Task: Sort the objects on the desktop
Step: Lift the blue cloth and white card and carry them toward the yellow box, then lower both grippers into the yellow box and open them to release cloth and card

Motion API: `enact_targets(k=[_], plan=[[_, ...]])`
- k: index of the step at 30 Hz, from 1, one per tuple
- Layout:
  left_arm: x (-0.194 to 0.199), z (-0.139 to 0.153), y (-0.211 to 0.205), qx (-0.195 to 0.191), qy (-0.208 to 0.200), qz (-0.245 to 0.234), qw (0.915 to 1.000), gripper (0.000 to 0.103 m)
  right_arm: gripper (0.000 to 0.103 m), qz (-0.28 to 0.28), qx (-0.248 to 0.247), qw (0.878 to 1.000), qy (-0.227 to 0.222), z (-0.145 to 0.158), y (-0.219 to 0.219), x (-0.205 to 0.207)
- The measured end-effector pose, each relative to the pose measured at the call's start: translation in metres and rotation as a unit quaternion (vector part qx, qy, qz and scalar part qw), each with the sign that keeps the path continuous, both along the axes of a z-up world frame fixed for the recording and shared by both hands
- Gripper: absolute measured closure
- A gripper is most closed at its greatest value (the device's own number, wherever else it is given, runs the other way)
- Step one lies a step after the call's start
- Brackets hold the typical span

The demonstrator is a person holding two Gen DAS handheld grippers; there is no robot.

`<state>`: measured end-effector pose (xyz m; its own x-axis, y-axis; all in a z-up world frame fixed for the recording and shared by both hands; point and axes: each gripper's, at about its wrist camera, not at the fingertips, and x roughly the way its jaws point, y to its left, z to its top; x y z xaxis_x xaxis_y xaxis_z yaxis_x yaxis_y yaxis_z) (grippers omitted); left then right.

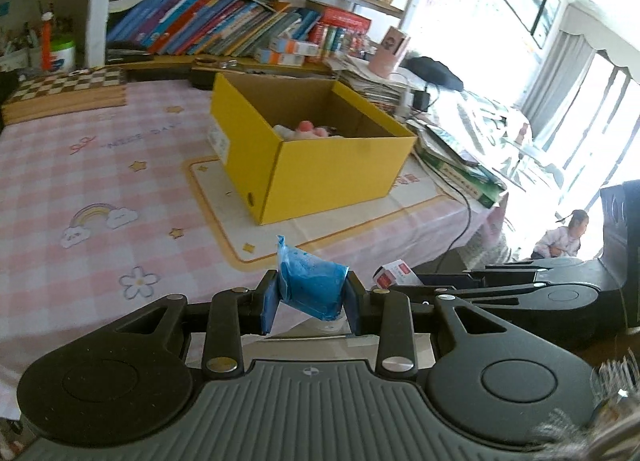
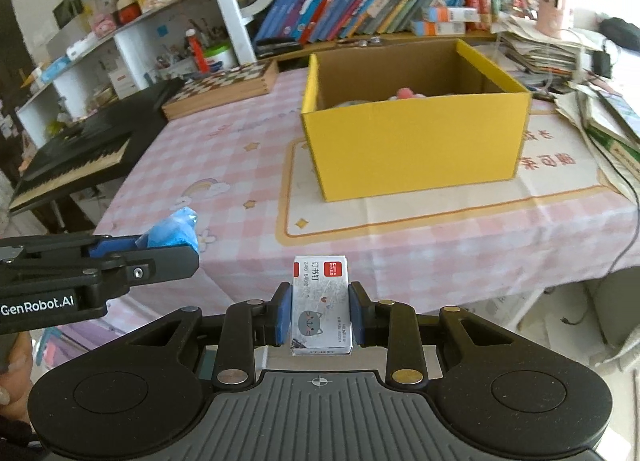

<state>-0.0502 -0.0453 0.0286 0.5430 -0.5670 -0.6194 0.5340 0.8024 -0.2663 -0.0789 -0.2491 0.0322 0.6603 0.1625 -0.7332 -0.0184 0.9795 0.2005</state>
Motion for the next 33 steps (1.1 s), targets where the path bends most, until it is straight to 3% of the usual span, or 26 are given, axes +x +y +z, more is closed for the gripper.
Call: enact_targets(k=[10, 26, 33], plan=[[-0.001, -0.002, -0.004, -0.019, 0.015, -0.009, 0.9997, 0.072, 0.073, -0.013, -0.012, 1.0, -0.002, 0.006, -0.006, -0.007], [0.014, 0.012, -0.03, -0.027, -0.014, -0.058, 0.9979, 0.072, 0.073, -0.046, -0.019, 0.999, -0.015, 0.018, -0.02, -0.002], [0.03, 0.024, -0.039, -0.031, -0.038, -0.056, 0.9972, 0.072, 0.073, -0.045, -0.021, 0.998, -0.023, 0.025, -0.03, 0.017]])
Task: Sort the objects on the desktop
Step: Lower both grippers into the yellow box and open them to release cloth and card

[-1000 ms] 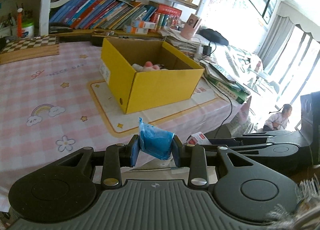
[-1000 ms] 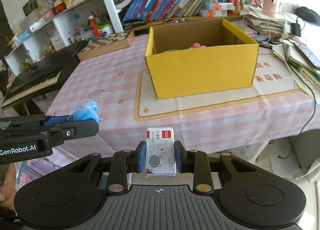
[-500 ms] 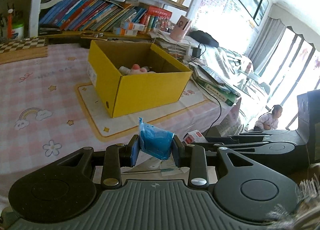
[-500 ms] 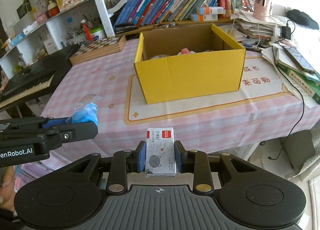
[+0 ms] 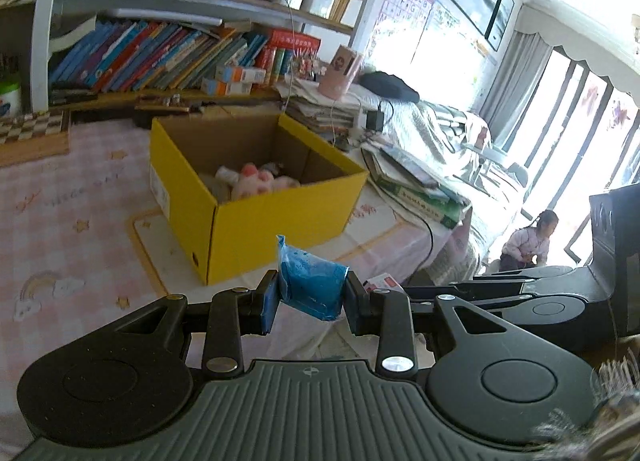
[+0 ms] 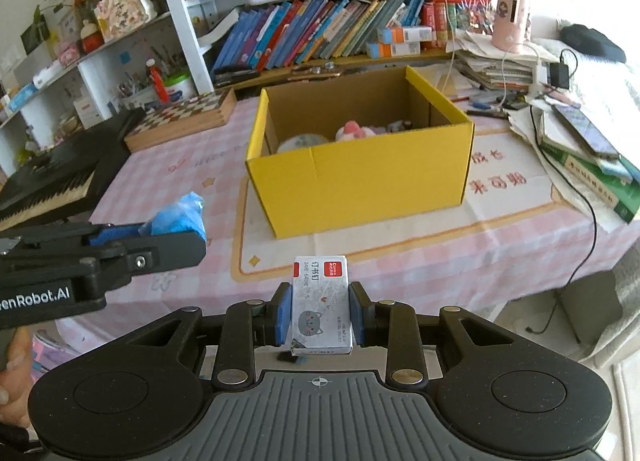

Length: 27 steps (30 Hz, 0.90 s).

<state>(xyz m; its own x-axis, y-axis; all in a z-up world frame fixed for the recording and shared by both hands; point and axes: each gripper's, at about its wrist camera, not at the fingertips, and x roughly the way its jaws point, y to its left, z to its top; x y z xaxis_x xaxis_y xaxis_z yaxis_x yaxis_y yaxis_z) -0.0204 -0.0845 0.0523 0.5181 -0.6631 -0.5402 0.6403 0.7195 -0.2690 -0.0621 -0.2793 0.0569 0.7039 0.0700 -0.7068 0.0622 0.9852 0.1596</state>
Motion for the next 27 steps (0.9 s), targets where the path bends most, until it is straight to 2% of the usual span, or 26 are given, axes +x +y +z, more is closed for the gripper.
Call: enact_targets(k=[15, 22, 27], plan=[[0.057, 0.014, -0.045, -0.007, -0.015, 0.045, 0.9988, 0.072, 0.073, 0.022, 0.0, 0.999, -0.044, 0.023, -0.053, 0.067], [0.084, 0.018, -0.079, 0.006, -0.032, 0.084, 0.9959, 0.072, 0.073, 0.057, -0.004, 0.996, -0.067, 0.035, -0.082, 0.105], [0.1, 0.011, -0.101, 0.038, -0.039, 0.119, 0.9914, 0.072, 0.073, 0.093, -0.012, 0.993, -0.077, 0.033, -0.094, 0.138]])
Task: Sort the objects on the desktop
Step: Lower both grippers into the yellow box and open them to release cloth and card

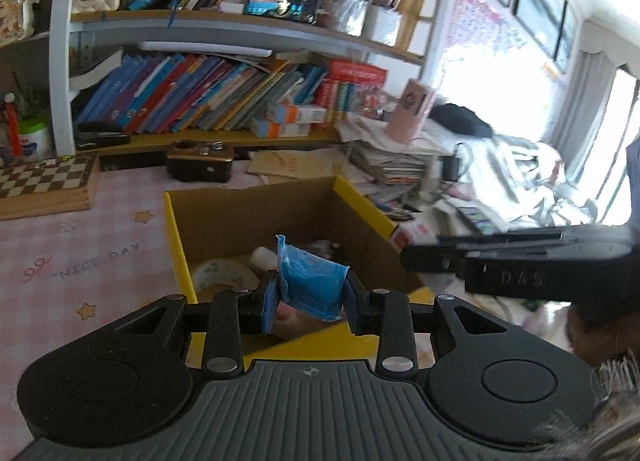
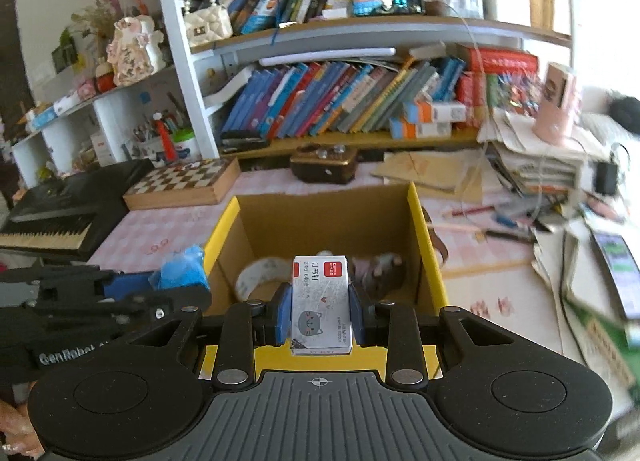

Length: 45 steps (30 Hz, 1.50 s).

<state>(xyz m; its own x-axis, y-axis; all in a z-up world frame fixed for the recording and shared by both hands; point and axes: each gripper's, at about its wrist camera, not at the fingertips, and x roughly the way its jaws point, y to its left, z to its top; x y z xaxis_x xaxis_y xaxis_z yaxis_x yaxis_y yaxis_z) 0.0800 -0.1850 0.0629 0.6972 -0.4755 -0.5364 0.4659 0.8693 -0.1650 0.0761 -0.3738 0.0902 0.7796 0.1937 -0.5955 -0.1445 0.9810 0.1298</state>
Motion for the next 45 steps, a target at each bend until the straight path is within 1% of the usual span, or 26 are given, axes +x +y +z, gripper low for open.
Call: enact_targets(k=[2, 6, 10, 13, 17, 21, 25, 29, 39, 41, 42, 43, 44, 45], plan=[[0.008, -0.006, -0.009, 0.015, 0.005, 0.013, 0.9998, 0.072, 0.073, 0.013, -0.002, 1.0, 0.002, -0.004, -0.005, 0.012], [0.028, -0.02, -0.023, 0.031, 0.027, 0.036, 0.9985, 0.072, 0.073, 0.048, -0.007, 0.999, 0.015, -0.014, -0.009, 0.042], [0.049, -0.038, -0.042, 0.077, 0.034, 0.049, 0.9952, 0.072, 0.073, 0.079, -0.016, 0.996, 0.027, -0.025, -0.013, 0.072], [0.061, -0.048, -0.054, 0.111, 0.037, 0.053, 0.9917, 0.072, 0.073, 0.104, -0.025, 0.994, 0.036, -0.033, -0.009, 0.093], [0.078, -0.059, -0.065, 0.143, 0.052, 0.07, 0.986, 0.072, 0.073, 0.143, -0.028, 0.987, 0.061, -0.049, -0.002, 0.117], [0.085, -0.067, -0.075, 0.172, 0.064, 0.077, 0.98, 0.072, 0.073, 0.172, -0.031, 0.982, 0.076, -0.06, 0.0, 0.133], [0.087, -0.074, -0.083, 0.185, 0.078, 0.087, 0.9758, 0.072, 0.073, 0.191, -0.03, 0.977, 0.089, -0.065, 0.002, 0.149], [0.088, -0.074, -0.083, 0.176, 0.086, 0.103, 0.9752, 0.072, 0.073, 0.204, -0.021, 0.973, 0.105, -0.071, 0.004, 0.159], [0.086, -0.075, -0.088, 0.182, 0.074, 0.12, 0.9731, 0.07, 0.073, 0.206, -0.009, 0.972, 0.11, -0.075, 0.004, 0.165], [0.082, -0.074, -0.089, 0.187, 0.068, 0.121, 0.9725, 0.062, 0.072, 0.201, -0.006, 0.974, 0.107, -0.075, 0.003, 0.165], [0.08, -0.074, -0.09, 0.185, 0.064, 0.119, 0.9734, 0.06, 0.072, 0.199, -0.002, 0.974, 0.106, -0.075, 0.002, 0.165], [0.077, -0.072, -0.09, 0.18, 0.058, 0.115, 0.9751, 0.054, 0.069, 0.199, 0.003, 0.974, 0.105, -0.074, 0.001, 0.165], [0.074, -0.069, -0.09, 0.176, 0.051, 0.114, 0.9764, 0.042, 0.065, 0.197, 0.009, 0.975, 0.102, -0.072, -0.001, 0.163], [0.07, -0.067, -0.091, 0.173, 0.041, 0.119, 0.9769, 0.036, 0.063, 0.195, 0.012, 0.976, 0.097, -0.07, -0.002, 0.162]])
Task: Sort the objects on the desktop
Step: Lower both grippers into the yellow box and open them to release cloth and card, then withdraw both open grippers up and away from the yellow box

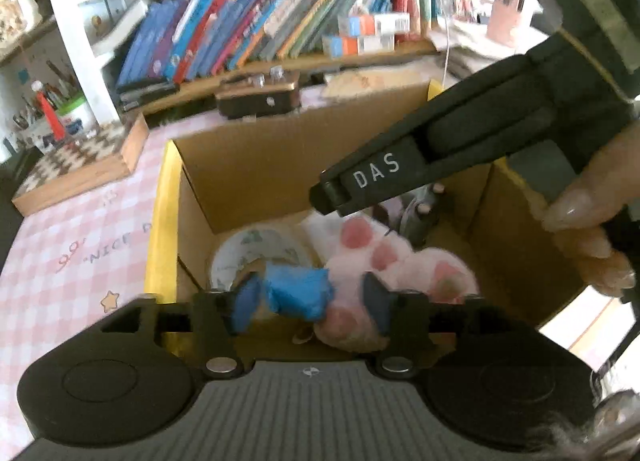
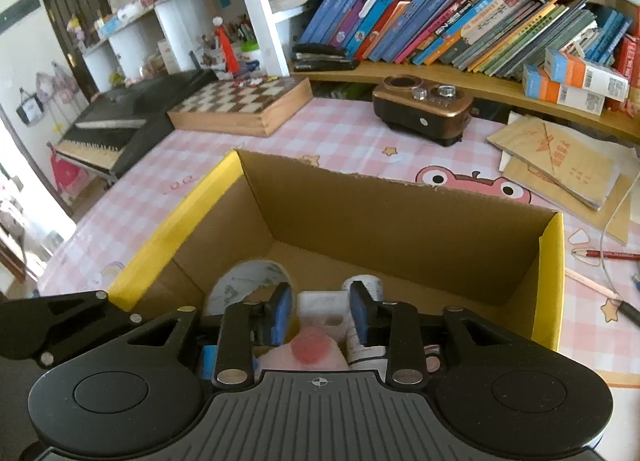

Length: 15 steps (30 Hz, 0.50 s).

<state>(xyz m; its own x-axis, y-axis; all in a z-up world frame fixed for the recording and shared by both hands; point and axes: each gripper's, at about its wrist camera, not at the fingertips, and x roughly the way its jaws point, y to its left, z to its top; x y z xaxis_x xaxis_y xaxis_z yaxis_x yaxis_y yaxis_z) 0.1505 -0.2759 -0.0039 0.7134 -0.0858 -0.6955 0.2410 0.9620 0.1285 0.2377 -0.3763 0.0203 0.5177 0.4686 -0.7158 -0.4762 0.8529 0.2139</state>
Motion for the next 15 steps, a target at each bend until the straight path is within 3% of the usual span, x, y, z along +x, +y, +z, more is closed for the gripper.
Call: enact_targets(k=[2, 9, 15], plan=[[-0.009, 0.007, 0.0, -0.012, -0.025, 0.003, 0.9996, 0.031, 0.056, -0.008, 0.006, 1.0, -0.014, 0.006, -0.004, -0.006], [-0.037, 0.033, 0.008, -0.05, -0.08, 0.029, 0.9951, 0.02, 0.056, -0.051, 0.028, 0.997, -0.058, 0.027, -0.018, -0.032], [-0.07, 0.056, 0.037, -0.08, -0.118, 0.065, 0.9877, 0.012, 0.05, -0.111, 0.052, 0.987, -0.106, 0.047, -0.041, -0.068]])
